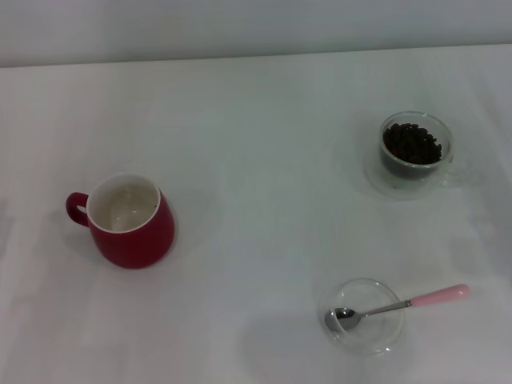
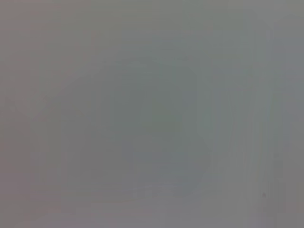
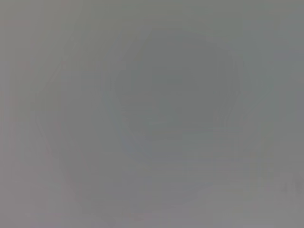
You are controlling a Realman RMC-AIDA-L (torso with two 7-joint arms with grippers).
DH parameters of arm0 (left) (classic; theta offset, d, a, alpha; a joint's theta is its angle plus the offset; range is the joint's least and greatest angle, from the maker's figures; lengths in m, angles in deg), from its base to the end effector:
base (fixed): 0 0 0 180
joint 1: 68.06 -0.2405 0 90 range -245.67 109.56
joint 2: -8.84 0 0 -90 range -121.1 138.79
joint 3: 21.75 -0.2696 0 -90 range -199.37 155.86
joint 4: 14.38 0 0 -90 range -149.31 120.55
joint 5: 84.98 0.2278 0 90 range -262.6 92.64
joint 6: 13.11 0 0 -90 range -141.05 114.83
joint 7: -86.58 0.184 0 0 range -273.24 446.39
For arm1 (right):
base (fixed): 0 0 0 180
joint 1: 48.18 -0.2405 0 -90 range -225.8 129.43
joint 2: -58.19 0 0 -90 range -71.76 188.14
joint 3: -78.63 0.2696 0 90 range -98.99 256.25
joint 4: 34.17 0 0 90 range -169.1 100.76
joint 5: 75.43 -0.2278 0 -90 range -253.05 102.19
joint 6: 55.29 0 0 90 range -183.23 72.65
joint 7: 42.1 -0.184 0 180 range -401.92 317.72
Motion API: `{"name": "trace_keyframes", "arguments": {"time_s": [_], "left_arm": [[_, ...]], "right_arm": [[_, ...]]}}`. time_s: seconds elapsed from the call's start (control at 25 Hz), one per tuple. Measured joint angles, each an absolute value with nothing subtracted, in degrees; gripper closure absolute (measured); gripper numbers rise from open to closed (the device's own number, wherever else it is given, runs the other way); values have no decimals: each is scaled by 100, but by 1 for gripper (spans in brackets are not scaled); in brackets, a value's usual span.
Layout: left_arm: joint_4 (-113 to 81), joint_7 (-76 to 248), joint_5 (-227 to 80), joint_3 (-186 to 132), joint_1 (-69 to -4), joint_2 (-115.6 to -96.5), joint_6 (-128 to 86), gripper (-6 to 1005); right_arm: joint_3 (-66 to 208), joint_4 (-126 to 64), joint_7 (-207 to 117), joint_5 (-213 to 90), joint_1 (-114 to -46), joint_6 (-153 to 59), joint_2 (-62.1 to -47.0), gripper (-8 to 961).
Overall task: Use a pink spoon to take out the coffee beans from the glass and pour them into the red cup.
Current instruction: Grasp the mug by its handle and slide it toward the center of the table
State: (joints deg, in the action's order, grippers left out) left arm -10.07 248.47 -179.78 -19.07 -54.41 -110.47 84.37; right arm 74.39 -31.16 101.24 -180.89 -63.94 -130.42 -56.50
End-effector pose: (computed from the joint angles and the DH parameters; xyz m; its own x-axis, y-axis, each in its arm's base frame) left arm -0.3628 0.2750 0.0158 0.5657 -0.3086 0.7647 0.7789 -0.1044 -0.6184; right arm 0.4457 0.3081 0.0587 0.4936 0.0534 -0.8681 -0.8690 0.0709 -0.4897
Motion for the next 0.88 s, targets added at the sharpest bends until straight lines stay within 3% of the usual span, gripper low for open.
{"name": "trace_keyframes", "arguments": {"time_s": [0.88], "left_arm": [[-1043,24847,-17750,-1951,-5808,-11051,8726,199]], "right_arm": [[7468,-3082,10125,-18092,-6390,-13034,-5650,83]]}}
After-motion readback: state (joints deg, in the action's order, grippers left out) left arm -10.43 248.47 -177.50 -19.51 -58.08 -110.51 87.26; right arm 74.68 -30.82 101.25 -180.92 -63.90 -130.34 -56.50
